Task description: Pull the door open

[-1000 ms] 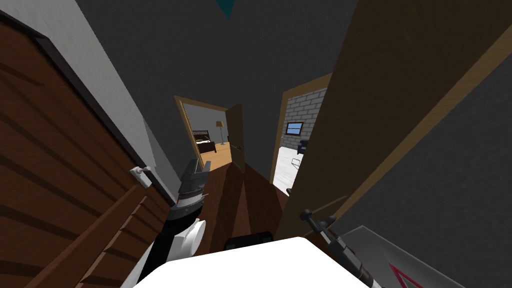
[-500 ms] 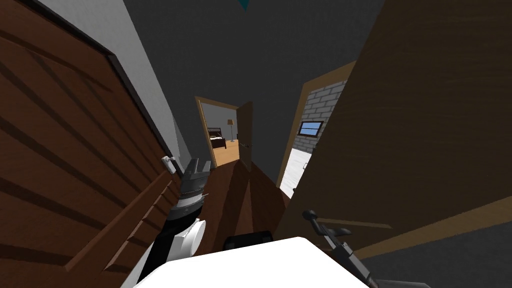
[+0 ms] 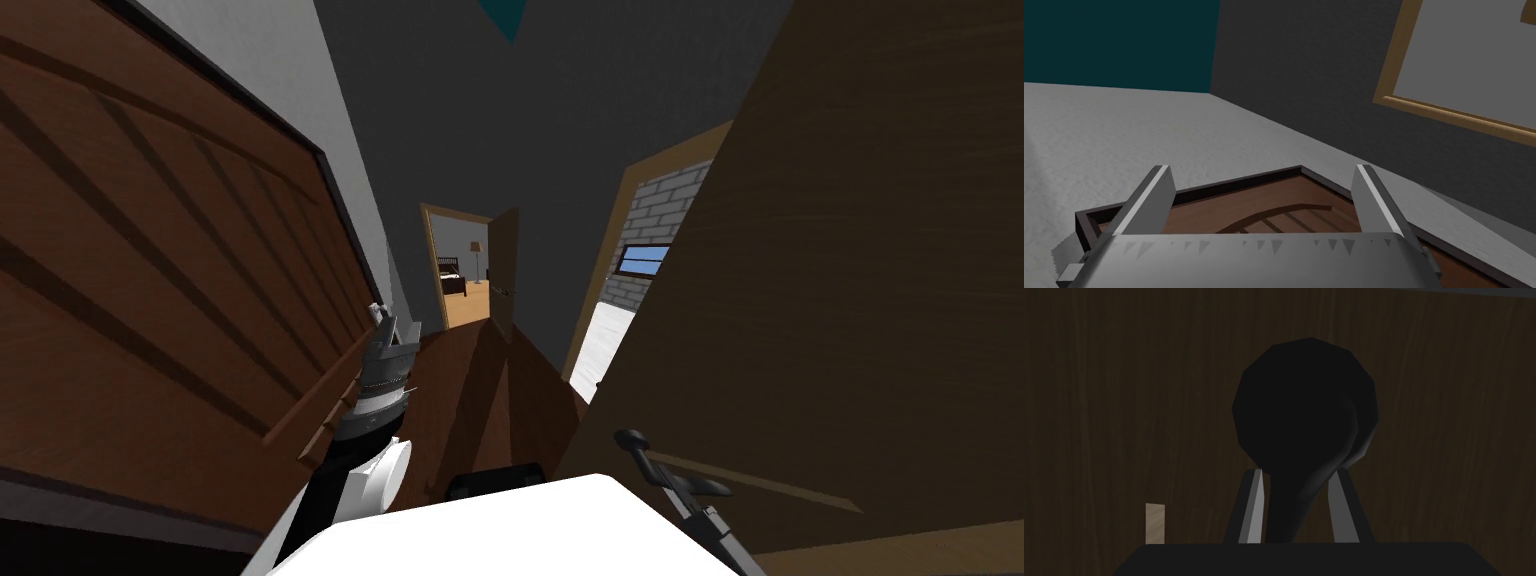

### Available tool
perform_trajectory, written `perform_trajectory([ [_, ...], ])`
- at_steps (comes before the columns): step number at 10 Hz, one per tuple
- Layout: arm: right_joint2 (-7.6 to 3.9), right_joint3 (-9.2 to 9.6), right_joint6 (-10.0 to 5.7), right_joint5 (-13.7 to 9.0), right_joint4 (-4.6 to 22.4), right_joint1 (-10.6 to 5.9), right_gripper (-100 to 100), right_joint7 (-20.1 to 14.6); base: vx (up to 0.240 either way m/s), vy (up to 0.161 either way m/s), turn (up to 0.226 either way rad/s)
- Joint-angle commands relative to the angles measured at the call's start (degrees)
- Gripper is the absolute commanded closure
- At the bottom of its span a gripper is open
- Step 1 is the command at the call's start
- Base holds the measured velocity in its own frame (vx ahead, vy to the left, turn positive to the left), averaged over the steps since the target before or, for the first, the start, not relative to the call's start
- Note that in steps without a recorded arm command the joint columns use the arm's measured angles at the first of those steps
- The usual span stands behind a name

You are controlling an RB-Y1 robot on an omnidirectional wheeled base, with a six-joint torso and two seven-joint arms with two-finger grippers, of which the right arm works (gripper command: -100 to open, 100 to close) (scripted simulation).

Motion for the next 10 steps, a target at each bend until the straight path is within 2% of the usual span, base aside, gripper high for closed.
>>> perform_trajectory([
  [1, 0.01, -0.09, 1.28, -0.4, -1.8, 1.48, 100, 0.5, -0.060, -0.004, 0.126],
  [3, 0.68, -0.39, 0.57, -1.6, -0.8, 2.32, 100, 0.7, -0.086, -0.014, 0.226],
  [4, 1.33, -0.70, -0.35, -2.7, 0.1, 3.15, 100, 0.8, -0.156, -0.009, 0.317],
  [5, 1.33, -0.70, -0.35, -2.7, 0.1, 3.15, 100, 0.8, -0.130, -0.007, 0.137],
  [6, 1.95, -0.98, -1.47, -3.7, 1.0, 3.94, 100, 0.9, -0.164, -0.005, 0.222],
  [7, 1.95, -0.98, -1.47, -3.7, 3.6, 2.93, 100, 0.9, -0.150, 0.018, 0.131],
  [8, 1.95, -0.98, -1.47, -3.7, 1.3, 3.94, 100, 0.9, -0.057, 0.012, -0.026],
  [9, 1.95, -0.98, -1.47, -3.7, 1.0, 3.94, 100, 0.9, -0.005, -0.001, -0.044],
  [10, 2.52, -1.24, -2.75, -4.7, 1.8, 4.66, 100, 1.0, -0.124, -0.012, 0.200],
])
